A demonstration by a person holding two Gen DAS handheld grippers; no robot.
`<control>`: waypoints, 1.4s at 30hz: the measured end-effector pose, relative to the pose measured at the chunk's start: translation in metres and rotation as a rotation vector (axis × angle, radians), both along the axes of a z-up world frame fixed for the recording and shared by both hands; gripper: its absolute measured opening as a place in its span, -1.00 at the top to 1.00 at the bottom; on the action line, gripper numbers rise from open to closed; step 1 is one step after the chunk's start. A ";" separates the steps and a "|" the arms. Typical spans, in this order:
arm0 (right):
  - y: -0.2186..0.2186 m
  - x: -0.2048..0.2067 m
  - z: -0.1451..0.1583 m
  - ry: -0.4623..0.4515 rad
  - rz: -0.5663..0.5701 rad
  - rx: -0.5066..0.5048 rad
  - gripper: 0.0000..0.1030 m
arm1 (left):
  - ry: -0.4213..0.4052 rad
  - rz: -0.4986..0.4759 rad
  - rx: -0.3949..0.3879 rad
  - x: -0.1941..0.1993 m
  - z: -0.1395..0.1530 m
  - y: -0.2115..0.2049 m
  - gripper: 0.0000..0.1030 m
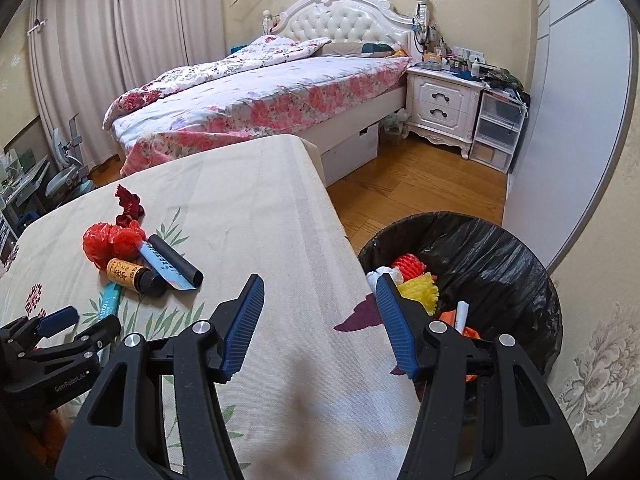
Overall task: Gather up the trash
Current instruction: 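Return to the table and grasp the teal tube with the left gripper, then lift the teal tube with the left gripper while the right gripper grasps the gold bottle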
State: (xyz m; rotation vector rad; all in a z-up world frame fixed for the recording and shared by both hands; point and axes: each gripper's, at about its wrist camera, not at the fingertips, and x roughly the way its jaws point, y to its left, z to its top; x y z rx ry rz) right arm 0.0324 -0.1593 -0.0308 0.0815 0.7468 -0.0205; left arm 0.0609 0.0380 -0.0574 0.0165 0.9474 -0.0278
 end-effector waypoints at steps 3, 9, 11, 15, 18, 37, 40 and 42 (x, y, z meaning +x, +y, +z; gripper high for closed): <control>0.005 0.000 0.000 0.002 0.013 -0.004 -0.11 | -0.014 -0.017 0.008 0.001 0.001 -0.002 -0.08; 0.019 0.003 0.000 0.007 0.042 -0.007 -0.11 | -0.035 -0.043 0.037 0.000 0.002 0.003 0.46; 0.025 0.005 0.001 0.010 0.059 -0.006 -0.11 | -0.039 -0.046 0.020 -0.002 0.003 0.009 0.62; 0.044 0.008 0.004 0.008 0.108 -0.011 -0.11 | -0.035 -0.022 -0.010 -0.004 0.004 0.028 0.62; 0.060 0.010 0.006 0.010 0.155 -0.007 -0.11 | -0.035 0.005 -0.007 -0.008 0.004 0.044 0.62; 0.113 0.045 -0.009 0.080 0.205 -0.099 -0.10 | -0.065 0.168 0.018 -0.024 0.006 0.127 0.62; 0.118 0.038 -0.009 0.082 0.225 -0.105 -0.10 | -0.068 0.168 0.009 -0.026 0.007 0.127 0.62; 0.121 0.033 -0.009 0.090 0.242 -0.104 -0.10 | -0.072 0.167 0.007 -0.026 0.007 0.129 0.62</control>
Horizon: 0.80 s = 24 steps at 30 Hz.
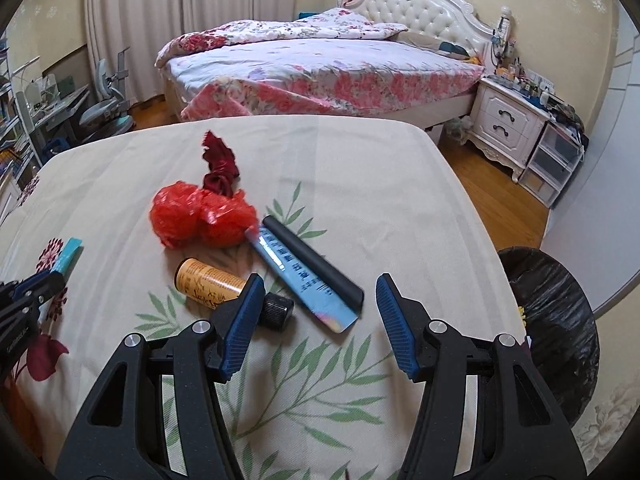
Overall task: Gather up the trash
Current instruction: 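Lift the teal tube with the left gripper while the right gripper grasps the gold bottle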
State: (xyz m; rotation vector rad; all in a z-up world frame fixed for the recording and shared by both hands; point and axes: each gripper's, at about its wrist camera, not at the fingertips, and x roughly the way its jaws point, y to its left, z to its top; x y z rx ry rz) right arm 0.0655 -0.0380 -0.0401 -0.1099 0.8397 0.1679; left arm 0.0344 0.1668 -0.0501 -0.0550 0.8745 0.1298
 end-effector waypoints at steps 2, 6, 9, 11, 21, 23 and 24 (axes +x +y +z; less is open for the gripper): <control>0.004 -0.004 0.000 0.006 0.015 -0.001 -0.10 | -0.003 0.003 -0.001 -0.001 0.000 0.002 0.62; 0.007 -0.011 0.000 0.010 0.030 0.002 -0.10 | -0.007 0.019 0.002 -0.005 0.001 0.009 0.62; 0.012 -0.012 0.000 0.018 0.040 0.011 -0.10 | -0.005 0.026 -0.001 -0.007 0.001 0.012 0.62; 0.016 -0.014 0.000 0.014 0.046 -0.001 -0.10 | -0.007 0.028 -0.002 -0.008 0.002 0.013 0.62; 0.005 -0.005 0.008 -0.015 -0.001 0.003 -0.10 | -0.011 0.039 -0.009 -0.012 0.002 0.020 0.62; 0.006 0.003 0.003 0.003 0.003 0.002 -0.10 | -0.013 0.037 -0.006 -0.013 0.002 0.019 0.62; 0.007 0.005 0.002 0.008 0.005 -0.001 -0.10 | -0.013 0.036 -0.005 -0.013 0.002 0.019 0.62</control>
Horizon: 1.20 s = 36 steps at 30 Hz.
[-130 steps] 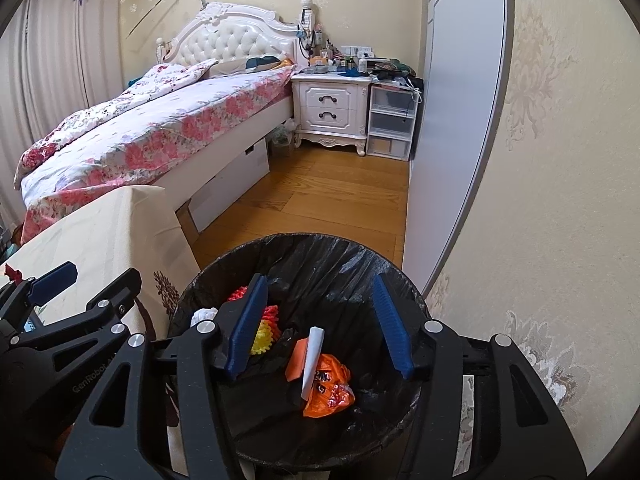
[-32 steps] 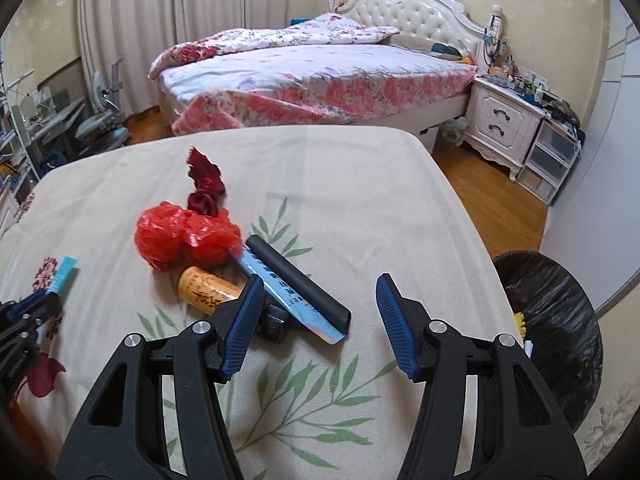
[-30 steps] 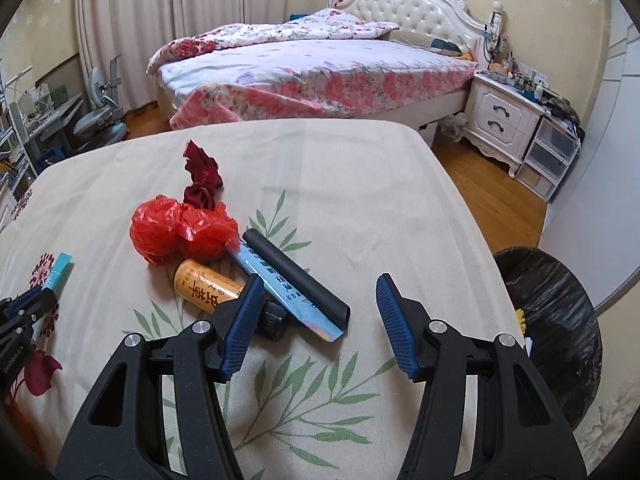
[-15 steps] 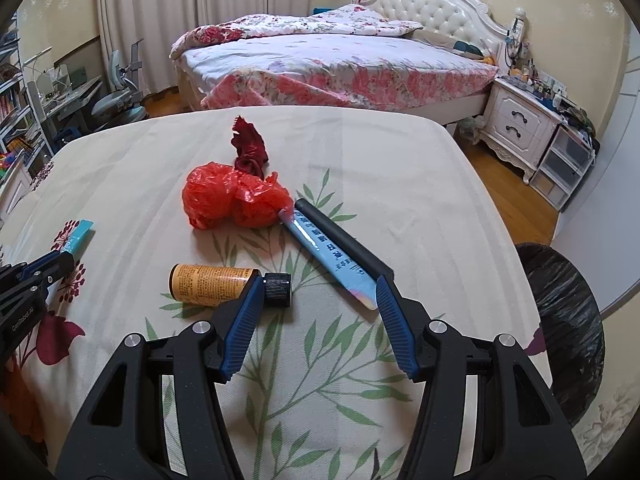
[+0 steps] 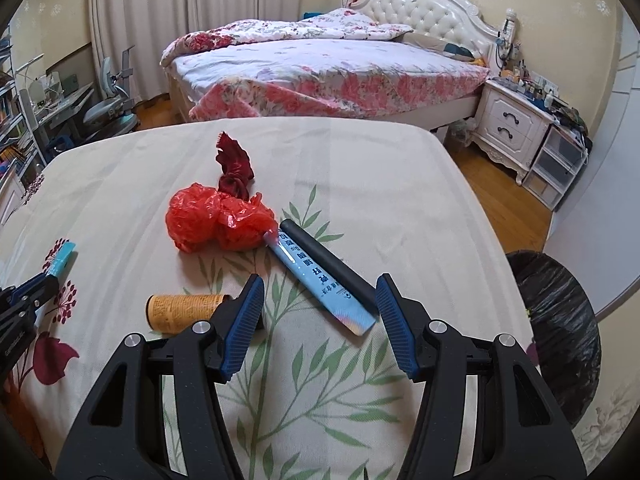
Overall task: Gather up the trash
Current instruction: 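Lift the teal tube with the left gripper while the right gripper grasps the gold bottle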
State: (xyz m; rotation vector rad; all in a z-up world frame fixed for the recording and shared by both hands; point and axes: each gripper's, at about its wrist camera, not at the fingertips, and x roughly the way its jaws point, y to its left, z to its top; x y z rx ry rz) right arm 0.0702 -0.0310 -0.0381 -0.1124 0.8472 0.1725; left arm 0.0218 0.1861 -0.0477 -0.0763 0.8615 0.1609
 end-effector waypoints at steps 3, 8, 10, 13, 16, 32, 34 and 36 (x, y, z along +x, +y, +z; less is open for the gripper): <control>0.001 0.000 -0.003 0.015 0.006 -0.013 -0.10 | 0.001 0.004 -0.007 0.000 0.000 0.000 0.62; 0.001 -0.017 -0.008 0.043 0.029 -0.013 -0.10 | 0.001 0.008 -0.013 0.000 0.000 0.002 0.62; 0.004 -0.023 -0.008 0.044 0.045 -0.012 -0.10 | 0.001 0.008 -0.012 0.000 0.000 0.002 0.62; 0.005 -0.026 -0.001 0.021 0.041 0.004 -0.10 | -0.004 0.009 -0.005 -0.002 0.002 0.004 0.62; 0.008 -0.027 0.008 -0.002 0.050 0.029 -0.10 | -0.008 0.017 0.010 -0.003 0.002 0.006 0.62; 0.046 -0.008 -0.010 0.074 0.160 0.028 0.42 | -0.012 0.043 0.003 -0.006 0.002 0.018 0.62; 0.047 -0.010 -0.012 0.083 0.167 0.026 0.48 | -0.013 0.042 0.003 -0.006 0.002 0.018 0.62; 0.047 -0.012 -0.013 0.083 0.171 0.022 0.55 | -0.013 0.043 0.006 -0.006 0.002 0.017 0.62</control>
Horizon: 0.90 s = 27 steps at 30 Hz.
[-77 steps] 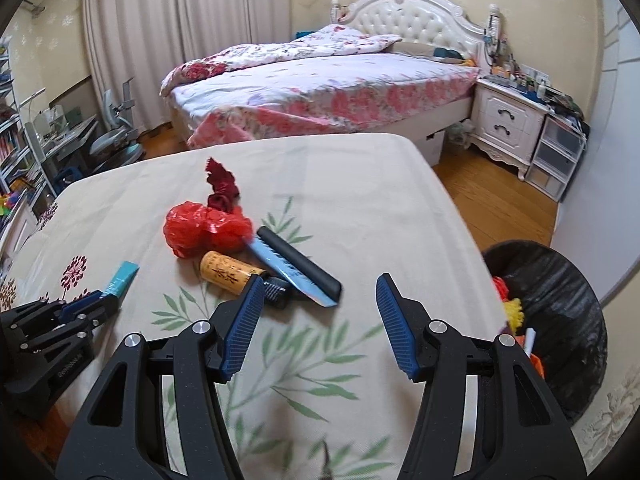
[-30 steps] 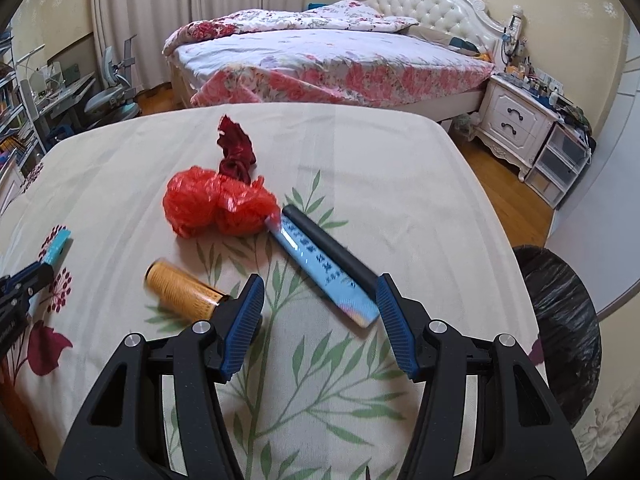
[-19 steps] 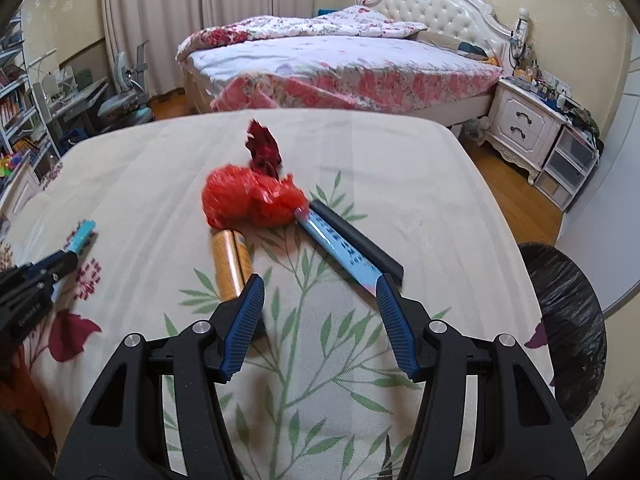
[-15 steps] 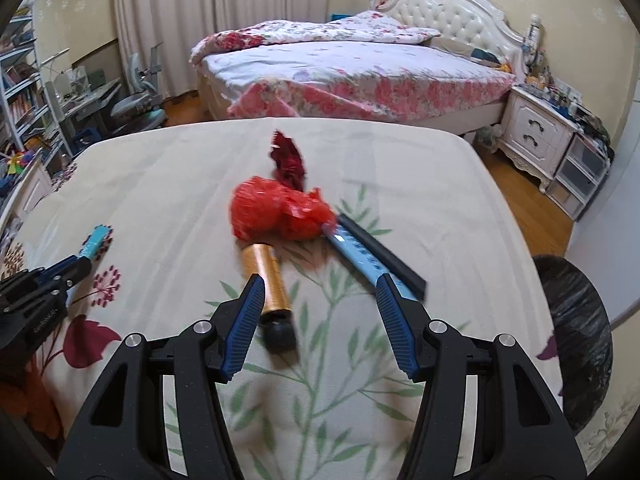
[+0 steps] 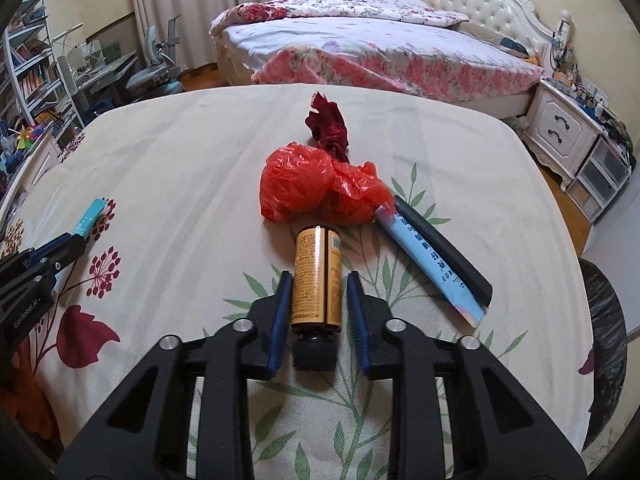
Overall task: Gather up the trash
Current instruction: 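Lift the teal tube with the left gripper while the right gripper grasps the gold bottle, then carry the teal tube and gold bottle over the bin and open both grippers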
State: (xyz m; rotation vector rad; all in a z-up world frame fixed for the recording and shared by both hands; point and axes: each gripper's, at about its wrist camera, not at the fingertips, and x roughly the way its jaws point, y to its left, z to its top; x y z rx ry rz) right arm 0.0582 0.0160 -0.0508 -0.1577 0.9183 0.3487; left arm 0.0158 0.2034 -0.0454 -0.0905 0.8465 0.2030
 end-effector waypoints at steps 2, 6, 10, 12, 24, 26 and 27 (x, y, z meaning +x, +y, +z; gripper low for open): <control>-0.002 -0.002 0.000 -0.004 -0.001 0.003 0.55 | -0.002 -0.001 0.004 0.000 0.001 0.000 0.62; -0.014 -0.007 0.010 -0.033 -0.025 0.029 0.55 | -0.026 -0.005 0.005 -0.001 0.005 -0.006 0.62; -0.037 -0.012 0.025 -0.077 -0.069 0.052 0.55 | -0.049 -0.035 -0.001 -0.001 0.010 -0.019 0.62; -0.052 -0.016 0.031 -0.102 -0.100 0.059 0.55 | -0.068 -0.063 -0.001 0.000 0.014 -0.031 0.62; -0.155 -0.025 0.047 -0.189 -0.340 0.042 0.55 | -0.143 -0.282 -0.006 0.018 0.034 -0.129 0.63; -0.177 -0.026 0.048 -0.200 -0.388 0.037 0.55 | -0.156 -0.326 -0.008 0.022 0.037 -0.150 0.63; -0.185 -0.027 0.048 -0.204 -0.407 0.034 0.55 | -0.164 -0.349 -0.010 0.025 0.039 -0.161 0.63</control>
